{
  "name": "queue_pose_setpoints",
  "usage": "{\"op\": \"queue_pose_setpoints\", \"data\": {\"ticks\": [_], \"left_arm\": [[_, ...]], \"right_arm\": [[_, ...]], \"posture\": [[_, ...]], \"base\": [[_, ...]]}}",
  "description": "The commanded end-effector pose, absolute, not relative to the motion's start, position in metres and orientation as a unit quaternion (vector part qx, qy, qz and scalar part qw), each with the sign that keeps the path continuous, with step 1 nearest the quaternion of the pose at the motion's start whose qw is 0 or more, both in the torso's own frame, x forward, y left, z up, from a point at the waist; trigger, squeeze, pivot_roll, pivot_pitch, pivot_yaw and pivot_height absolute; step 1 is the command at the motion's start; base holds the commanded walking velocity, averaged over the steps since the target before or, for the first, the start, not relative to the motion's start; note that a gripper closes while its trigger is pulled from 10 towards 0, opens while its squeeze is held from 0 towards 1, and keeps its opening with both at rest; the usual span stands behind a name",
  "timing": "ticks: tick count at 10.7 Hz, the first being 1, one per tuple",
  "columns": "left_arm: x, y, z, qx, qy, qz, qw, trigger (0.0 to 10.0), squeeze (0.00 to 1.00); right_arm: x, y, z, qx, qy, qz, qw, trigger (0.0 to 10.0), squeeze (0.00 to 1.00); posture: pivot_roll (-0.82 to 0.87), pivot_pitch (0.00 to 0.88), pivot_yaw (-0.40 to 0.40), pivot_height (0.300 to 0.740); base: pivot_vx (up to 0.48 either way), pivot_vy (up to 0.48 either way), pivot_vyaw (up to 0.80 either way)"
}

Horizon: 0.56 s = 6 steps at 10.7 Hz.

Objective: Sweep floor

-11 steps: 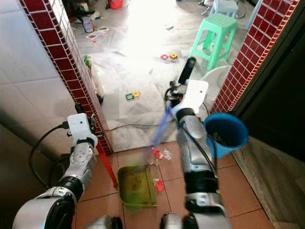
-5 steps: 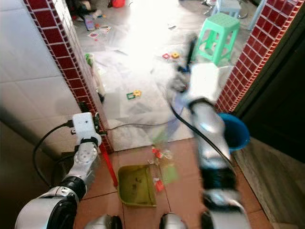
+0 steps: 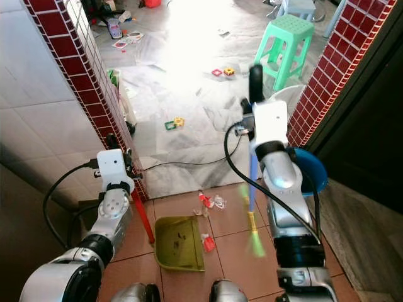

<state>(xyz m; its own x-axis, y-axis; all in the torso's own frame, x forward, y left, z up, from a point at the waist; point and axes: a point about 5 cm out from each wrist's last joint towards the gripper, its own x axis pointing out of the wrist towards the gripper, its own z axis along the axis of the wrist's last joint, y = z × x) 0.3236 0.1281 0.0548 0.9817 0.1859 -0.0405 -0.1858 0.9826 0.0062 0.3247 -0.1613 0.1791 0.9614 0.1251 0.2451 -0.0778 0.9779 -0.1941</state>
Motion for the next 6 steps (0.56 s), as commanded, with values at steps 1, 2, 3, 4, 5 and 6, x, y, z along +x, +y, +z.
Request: {"op": "queue_pose_setpoints", "data": {"ticks": [1, 2, 3, 4, 5, 6], "left_arm": [[0.316, 0.126, 0.041, 0.025, 0.057, 0.079, 0.995, 10.0, 0.00], [0.316, 0.126, 0.041, 0.026, 0.056, 0.078, 0.995, 10.0, 0.00], [0.316, 0.126, 0.040, 0.026, 0.057, 0.078, 0.995, 10.0, 0.00], [0.316, 0.126, 0.040, 0.026, 0.058, 0.078, 0.995, 10.0, 0.00], [0.315, 0.125, 0.040, 0.025, 0.059, 0.078, 0.995, 10.0, 0.00], [0.316, 0.125, 0.040, 0.024, 0.059, 0.077, 0.995, 10.0, 0.00]], "right_arm": [[0.324, -0.158, 0.165, -0.052, -0.105, 0.048, 0.992, 10.0, 0.00], [0.323, -0.143, 0.157, -0.047, -0.110, 0.069, 0.990, 10.0, 0.00], [0.322, -0.134, 0.150, -0.025, -0.094, 0.069, 0.993, 10.0, 0.00], [0.321, -0.125, 0.144, -0.008, -0.079, 0.082, 0.994, 10.0, 0.00], [0.323, -0.112, 0.142, 0.073, -0.052, 0.090, 0.992, 10.0, 0.00], [0.326, -0.106, 0.149, 0.148, -0.049, 0.098, 0.983, 10.0, 0.00]], "posture": [[-0.17, 0.127, 0.024, 0.740], [-0.17, 0.146, 0.027, 0.740], [-0.16, 0.149, 0.028, 0.740], [-0.16, 0.149, 0.028, 0.740], [-0.16, 0.148, 0.027, 0.740], [-0.16, 0.147, 0.027, 0.740]], "base": [[0.000, 0.000, 0.00], [0.000, 0.000, 0.00], [0.000, 0.000, 0.00], [0.000, 0.000, 0.00], [0.000, 0.000, 0.00], [0.000, 0.000, 0.00]]}}
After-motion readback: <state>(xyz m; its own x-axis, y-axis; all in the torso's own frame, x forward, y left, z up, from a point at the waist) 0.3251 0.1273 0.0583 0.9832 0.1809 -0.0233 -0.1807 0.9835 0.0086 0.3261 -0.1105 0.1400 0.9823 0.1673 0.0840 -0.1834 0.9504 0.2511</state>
